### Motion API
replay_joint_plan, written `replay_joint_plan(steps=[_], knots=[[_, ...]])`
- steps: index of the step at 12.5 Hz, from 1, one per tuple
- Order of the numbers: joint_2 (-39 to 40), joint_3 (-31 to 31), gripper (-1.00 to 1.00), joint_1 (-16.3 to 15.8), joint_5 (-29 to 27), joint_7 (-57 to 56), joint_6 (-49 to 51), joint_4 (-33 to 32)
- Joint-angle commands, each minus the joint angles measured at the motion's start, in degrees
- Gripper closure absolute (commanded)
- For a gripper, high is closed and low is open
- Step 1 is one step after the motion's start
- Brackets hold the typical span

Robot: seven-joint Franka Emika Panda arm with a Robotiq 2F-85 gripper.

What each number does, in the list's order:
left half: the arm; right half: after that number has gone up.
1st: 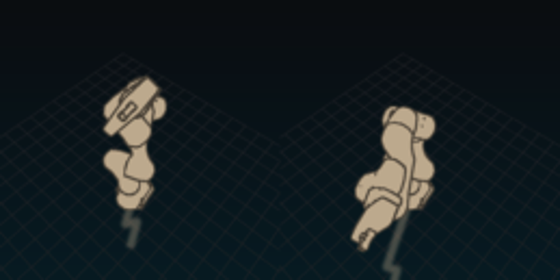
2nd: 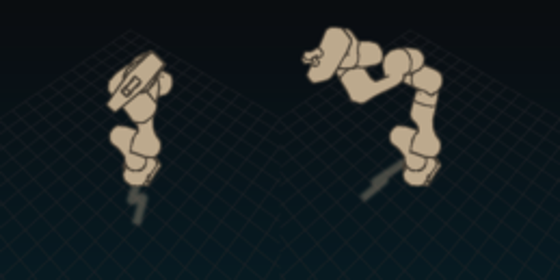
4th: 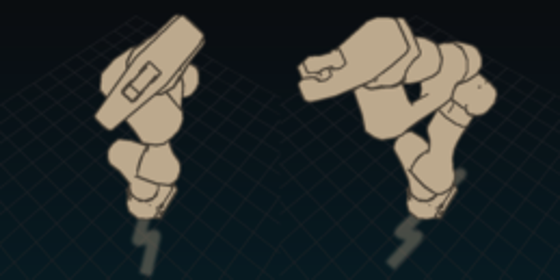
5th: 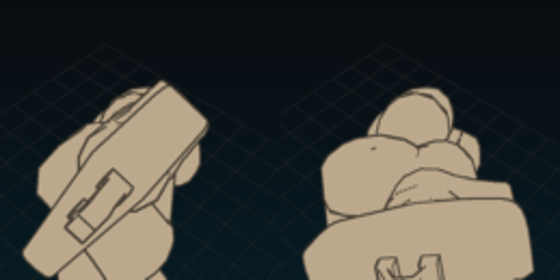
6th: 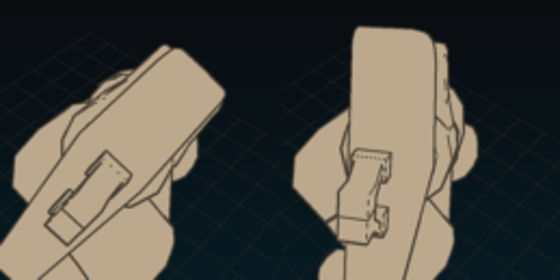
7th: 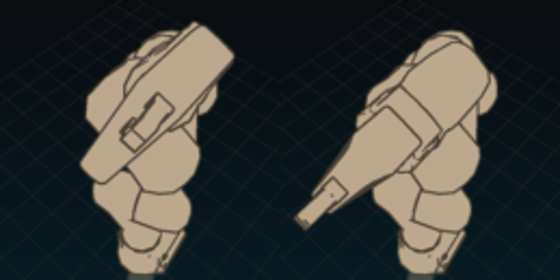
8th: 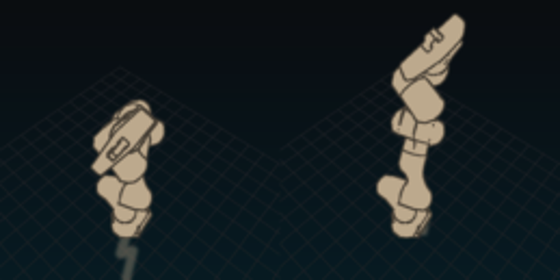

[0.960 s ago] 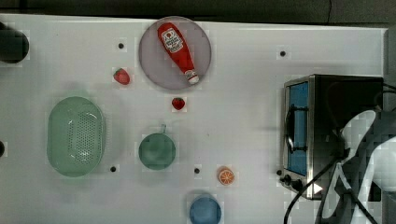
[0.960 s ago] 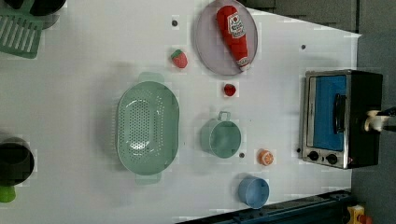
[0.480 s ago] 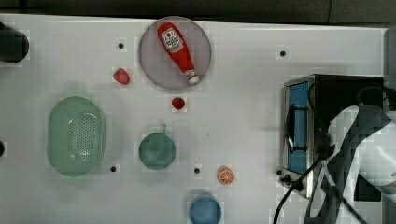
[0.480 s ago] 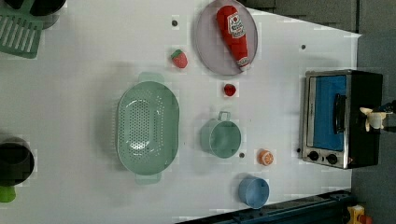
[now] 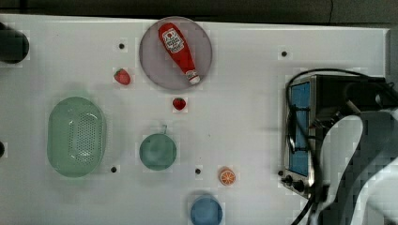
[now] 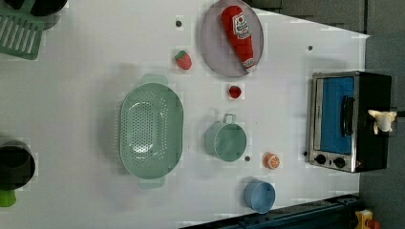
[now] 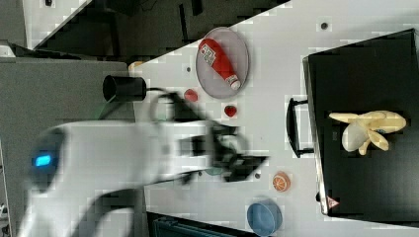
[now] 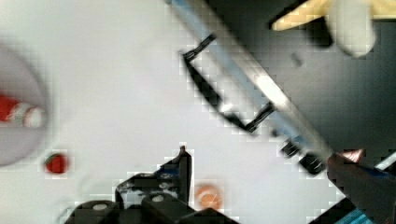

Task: Pick banana from table and place on oven.

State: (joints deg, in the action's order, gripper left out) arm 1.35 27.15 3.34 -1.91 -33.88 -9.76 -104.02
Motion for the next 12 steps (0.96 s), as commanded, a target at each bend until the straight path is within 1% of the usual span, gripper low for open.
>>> replay_joint_plan(steps=[1,4,5,6,8,9,10,11,12], knots=[[-6.52,-6.61,-1.00,-5.53,-1.29,20.18,1.95,-0.81],[-10.33,-15.28,-1.00,-5.73,-0.93,38.14,0.96,-4.57],[-11.04,-17.30,-1.00,-5.72,-0.44,43.50,0.90,-5.05],[-11.59,-18.80,-1.00,-5.73,-0.34,46.27,1.08,-5.35],[-12.22,-20.42,-1.00,-5.73,0.57,47.21,1.32,-5.42],[-12.38,-20.81,-1.00,-5.73,2.82,47.21,1.31,-5.43],[-12.56,-21.21,-1.00,-5.73,6.27,47.21,1.32,-5.43],[-12.60,-21.56,-1.00,-5.73,7.67,47.22,1.32,-5.43],[-12.60,-21.66,-1.00,-5.74,7.23,47.21,1.28,-5.42]])
